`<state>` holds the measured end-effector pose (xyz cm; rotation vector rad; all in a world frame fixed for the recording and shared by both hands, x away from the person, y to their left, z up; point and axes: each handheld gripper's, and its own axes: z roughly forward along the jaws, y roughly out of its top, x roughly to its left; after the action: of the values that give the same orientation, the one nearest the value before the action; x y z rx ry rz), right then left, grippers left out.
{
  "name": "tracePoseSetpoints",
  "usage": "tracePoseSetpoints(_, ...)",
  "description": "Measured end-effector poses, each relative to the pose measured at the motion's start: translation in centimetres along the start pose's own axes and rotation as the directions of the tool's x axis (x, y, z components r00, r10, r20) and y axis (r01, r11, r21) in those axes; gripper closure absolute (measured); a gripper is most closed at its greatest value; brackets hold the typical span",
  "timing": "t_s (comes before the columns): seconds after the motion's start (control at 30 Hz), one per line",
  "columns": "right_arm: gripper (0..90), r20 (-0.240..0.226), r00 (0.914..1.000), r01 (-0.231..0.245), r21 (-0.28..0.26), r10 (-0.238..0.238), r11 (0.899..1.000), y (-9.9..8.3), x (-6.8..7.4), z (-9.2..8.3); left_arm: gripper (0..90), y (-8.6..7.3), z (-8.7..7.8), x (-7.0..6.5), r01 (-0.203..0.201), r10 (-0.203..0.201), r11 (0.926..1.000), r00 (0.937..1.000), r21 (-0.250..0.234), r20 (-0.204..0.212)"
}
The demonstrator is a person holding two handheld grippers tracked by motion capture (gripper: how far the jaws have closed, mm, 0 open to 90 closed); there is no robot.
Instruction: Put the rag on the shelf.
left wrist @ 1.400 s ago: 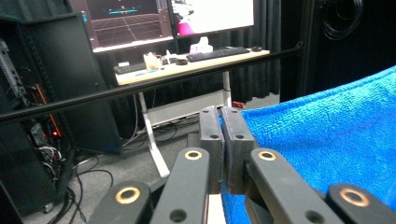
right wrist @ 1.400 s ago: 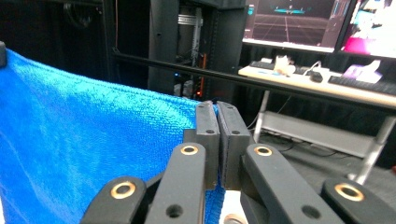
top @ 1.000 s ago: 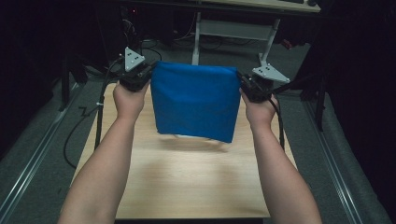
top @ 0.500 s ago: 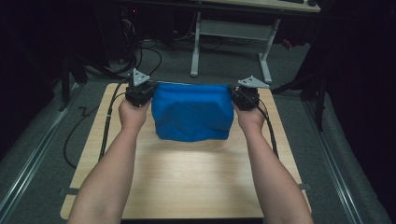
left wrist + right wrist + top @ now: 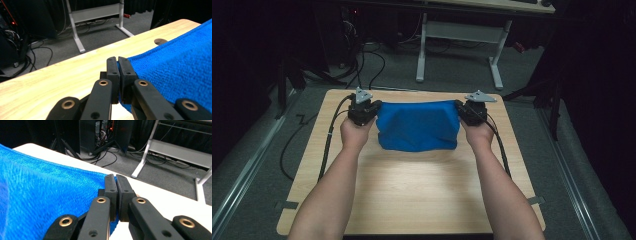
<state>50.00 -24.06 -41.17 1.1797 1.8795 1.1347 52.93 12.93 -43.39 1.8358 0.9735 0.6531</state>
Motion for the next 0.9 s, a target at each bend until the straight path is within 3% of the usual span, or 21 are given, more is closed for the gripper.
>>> tracePoseSetpoints(0.27, 89.0, -0.009, 0.9999, -0.012, 0.023, 0.012, 1.000, -1.3, 0.2, 0.5, 88.4, -1.6, 0.6, -0.2, 0.011, -0.012, 0.9993, 0.9997, 0.035, 0.023)
tracePoseSetpoints(0.63, 88.9, -0.016, 0.9995, -0.029, 0.038, 0.029, 0.999, -2.3, 0.1, 0.9, 88.3, -2.5, 1.4, -0.8, 0.010, -0.014, 0.9972, 0.9984, 0.075, 0.054)
tracePoseSetpoints(0.9, 88.9, -0.038, 0.9974, -0.059, 0.059, 0.061, 0.997, -3.7, 0.2, 1.5, 88.3, -4.3, 1.4, -0.5, 0.050, -0.055, 0.9951, 0.9968, 0.085, 0.057)
